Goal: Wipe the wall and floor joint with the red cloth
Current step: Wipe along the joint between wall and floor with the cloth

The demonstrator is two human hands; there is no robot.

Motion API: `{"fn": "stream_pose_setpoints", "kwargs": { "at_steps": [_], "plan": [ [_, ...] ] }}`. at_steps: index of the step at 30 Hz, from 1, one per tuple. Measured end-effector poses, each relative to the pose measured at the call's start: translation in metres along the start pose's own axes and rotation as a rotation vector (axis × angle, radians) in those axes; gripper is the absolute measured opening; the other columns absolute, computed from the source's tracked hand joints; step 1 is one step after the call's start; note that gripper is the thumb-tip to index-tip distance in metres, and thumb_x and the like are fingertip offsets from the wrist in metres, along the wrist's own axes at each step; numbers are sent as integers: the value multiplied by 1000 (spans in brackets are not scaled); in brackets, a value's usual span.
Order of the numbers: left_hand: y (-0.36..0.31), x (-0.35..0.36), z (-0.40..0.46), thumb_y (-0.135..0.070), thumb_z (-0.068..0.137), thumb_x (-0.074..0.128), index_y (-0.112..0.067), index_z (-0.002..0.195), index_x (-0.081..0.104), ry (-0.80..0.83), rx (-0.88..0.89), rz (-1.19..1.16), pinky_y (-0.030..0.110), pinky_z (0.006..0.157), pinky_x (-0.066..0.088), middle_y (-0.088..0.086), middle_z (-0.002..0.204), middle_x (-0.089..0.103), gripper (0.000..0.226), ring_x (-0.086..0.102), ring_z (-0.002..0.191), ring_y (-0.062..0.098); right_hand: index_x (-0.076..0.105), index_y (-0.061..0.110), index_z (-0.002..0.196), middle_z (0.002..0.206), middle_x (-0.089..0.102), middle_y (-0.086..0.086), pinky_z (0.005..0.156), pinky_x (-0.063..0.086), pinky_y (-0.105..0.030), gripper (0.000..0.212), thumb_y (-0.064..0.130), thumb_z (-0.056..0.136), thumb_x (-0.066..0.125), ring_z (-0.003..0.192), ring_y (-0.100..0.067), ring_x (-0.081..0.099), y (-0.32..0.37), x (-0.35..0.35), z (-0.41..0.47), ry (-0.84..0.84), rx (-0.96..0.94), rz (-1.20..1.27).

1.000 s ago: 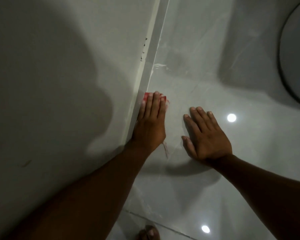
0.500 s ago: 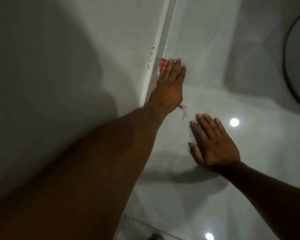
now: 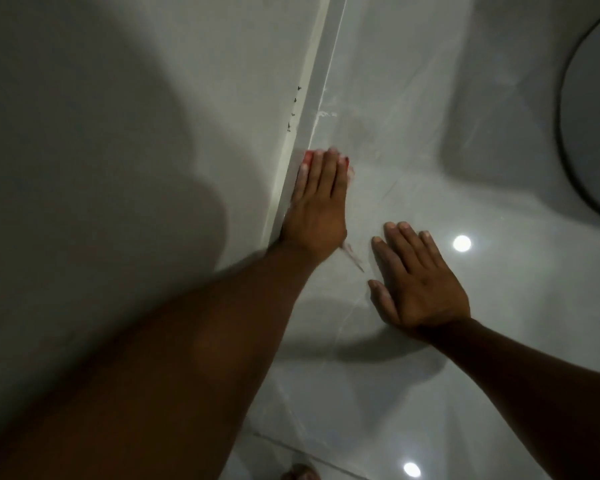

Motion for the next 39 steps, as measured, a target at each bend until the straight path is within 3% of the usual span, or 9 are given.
{"fn": "stream_pose_setpoints", "kwargs": {
  "at_steps": [4, 10, 14, 17, 21, 25, 33, 37, 39],
  "plan": [
    [6, -18, 80, -45, 89, 64, 3, 157, 3, 25, 117, 120, 55, 127, 2, 27, 166, -1, 103, -3, 154, 45, 41, 8, 153, 162, 34, -19, 126, 18, -51, 70, 46, 95, 51, 154, -33, 24, -2, 0, 0, -20, -5, 5],
    [8, -33, 124, -35, 87, 69, 3, 157, 5, 67, 45, 63, 52, 127, -3, 23, 168, 1, 102, -2, 155, 42, 41, 9, 153, 162, 33, -18, 127, 17, -49, 69, 45, 95, 52, 154, -32, 24, -1, 1, -1, -35, -12, 7],
    [5, -33, 109, -43, 84, 73, 8, 155, 6, 113, 30, 93, 54, 127, 1, 31, 165, 4, 110, 3, 154, 46, 41, 9, 153, 163, 32, -18, 127, 14, -48, 69, 46, 95, 51, 154, -32, 23, -1, 0, 0, -27, -13, 1],
    [1, -28, 81, -29, 87, 69, 9, 154, 8, 103, 14, 94, 55, 126, 5, 34, 163, 6, 98, 5, 153, 48, 38, 11, 155, 164, 30, -16, 128, 11, -46, 70, 47, 96, 49, 155, -30, 20, -1, 3, 0, 12, 4, -6],
    [-3, -11, 20, -35, 84, 71, 4, 156, 0, 140, -14, 60, 54, 127, 4, 28, 166, -2, 109, -2, 154, 44, 39, 10, 154, 163, 32, -17, 127, 15, -48, 70, 47, 95, 49, 155, -31, 22, -1, 3, 1, 13, 4, -7],
    [-6, 2, -10, -26, 90, 64, -2, 158, -4, 134, -25, -4, 52, 127, 1, 21, 168, -7, 99, -8, 155, 39, 37, 10, 154, 164, 30, -17, 127, 16, -48, 71, 49, 96, 47, 155, -30, 20, -1, 4, 1, 23, 11, -20],
    [-1, -24, 94, -39, 82, 75, 1, 158, 7, 39, 194, 87, 53, 122, -9, 23, 168, 0, 109, -3, 155, 42, 44, 7, 151, 160, 36, -19, 125, 21, -51, 69, 47, 95, 48, 153, -33, 26, -1, 1, 0, -50, -12, -4],
    [5, -41, 148, -29, 86, 69, 3, 157, 9, 35, 249, 42, 54, 127, -2, 22, 168, 1, 99, -4, 155, 39, 47, 7, 149, 159, 39, -20, 124, 24, -53, 68, 43, 92, 53, 151, -34, 30, -1, -2, 1, -95, -23, -6],
    [9, -42, 159, -23, 85, 69, 3, 157, 9, 43, 170, -35, 54, 127, -2, 21, 168, 1, 97, -4, 155, 39, 48, 6, 149, 159, 38, -20, 123, 25, -53, 68, 43, 92, 54, 151, -34, 30, 0, -2, 0, -103, -24, -3]
  ]
}}
Point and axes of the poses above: each hand's wrist, its own z-axis towards the middle knuckle, its own x-axis out of the palm, y = z × x, the point moved 5 cm from there along z, towards the middle knuckle
